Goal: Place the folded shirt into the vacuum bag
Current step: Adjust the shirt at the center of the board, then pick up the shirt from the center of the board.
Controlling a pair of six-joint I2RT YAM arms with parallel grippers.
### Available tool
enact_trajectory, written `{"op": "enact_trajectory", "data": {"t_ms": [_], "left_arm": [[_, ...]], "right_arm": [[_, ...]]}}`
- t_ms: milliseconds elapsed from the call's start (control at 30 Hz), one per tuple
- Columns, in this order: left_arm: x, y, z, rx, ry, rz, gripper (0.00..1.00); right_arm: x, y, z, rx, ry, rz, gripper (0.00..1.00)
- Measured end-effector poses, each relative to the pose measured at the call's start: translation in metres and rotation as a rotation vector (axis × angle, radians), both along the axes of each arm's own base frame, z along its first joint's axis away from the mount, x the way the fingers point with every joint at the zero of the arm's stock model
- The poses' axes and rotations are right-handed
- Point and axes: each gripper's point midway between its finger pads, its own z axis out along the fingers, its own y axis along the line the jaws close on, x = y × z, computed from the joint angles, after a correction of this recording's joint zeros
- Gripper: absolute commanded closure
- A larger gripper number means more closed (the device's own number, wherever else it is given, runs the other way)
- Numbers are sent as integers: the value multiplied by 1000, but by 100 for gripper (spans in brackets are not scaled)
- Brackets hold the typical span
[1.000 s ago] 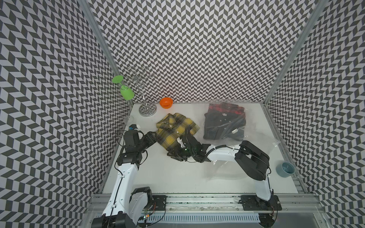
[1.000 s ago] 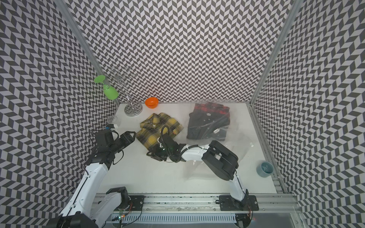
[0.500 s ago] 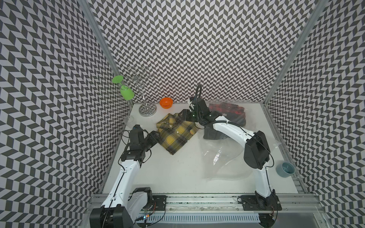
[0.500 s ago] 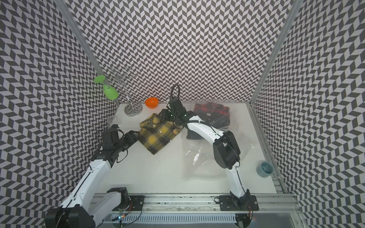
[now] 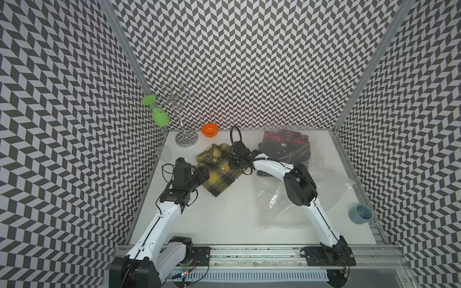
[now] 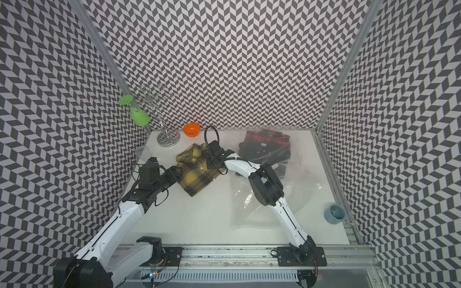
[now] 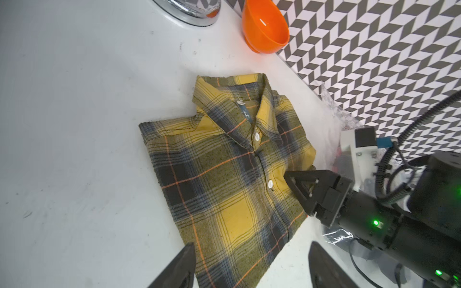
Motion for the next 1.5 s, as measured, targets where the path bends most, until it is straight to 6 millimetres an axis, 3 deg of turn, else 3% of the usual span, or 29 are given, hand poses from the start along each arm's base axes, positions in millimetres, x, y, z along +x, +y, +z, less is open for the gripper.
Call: {"op": "enact_trajectory", "data": {"t_ms": [67, 133, 300, 400, 467, 533, 667, 733, 800, 900, 1000, 1133, 1400, 1500], "left_arm": [[-2, 5, -8, -2, 14, 20, 28], [-3, 9, -11, -1, 22, 35, 28], [2, 24, -9, 0, 7, 79, 29], [5, 29, -14, 6, 18, 85, 29], [6, 27, -17, 13, 26, 66, 29], [8, 21, -20, 14, 32, 33, 30], [13, -5, -30, 0, 50, -67, 31], [14, -27, -37, -12, 61, -133, 32], [14, -47, -44, -22, 74, -191, 32], [13, -67, -55, -40, 99, -242, 32], [11, -68, -64, -47, 113, -244, 33], [3, -66, -73, -57, 126, -232, 33], [-31, -65, -108, -116, 178, -191, 34], [-33, -68, -108, -148, 151, -181, 33]], "right_arm": [[-20, 8, -3, 9, 3, 22, 53], [-53, 17, -3, 23, 18, 63, 52], [-158, 43, 2, 86, 152, 208, 50], [-193, 47, 13, 102, 202, 277, 45], [-191, 38, 28, 106, 199, 269, 43], [-173, 21, 48, 135, 182, 225, 35], [-133, -34, 78, 223, 187, 78, 32], [-127, -54, 73, 245, 215, 7, 27], [-139, -61, 55, 254, 274, -29, 26], [-168, -63, 24, 260, 391, -50, 22], [-179, -55, 10, 277, 460, -52, 22], [-176, -41, 6, 342, 489, -54, 24], [-172, -9, 2, 474, 523, -63, 30], [-171, 3, 0, 515, 516, -53, 40]]}}
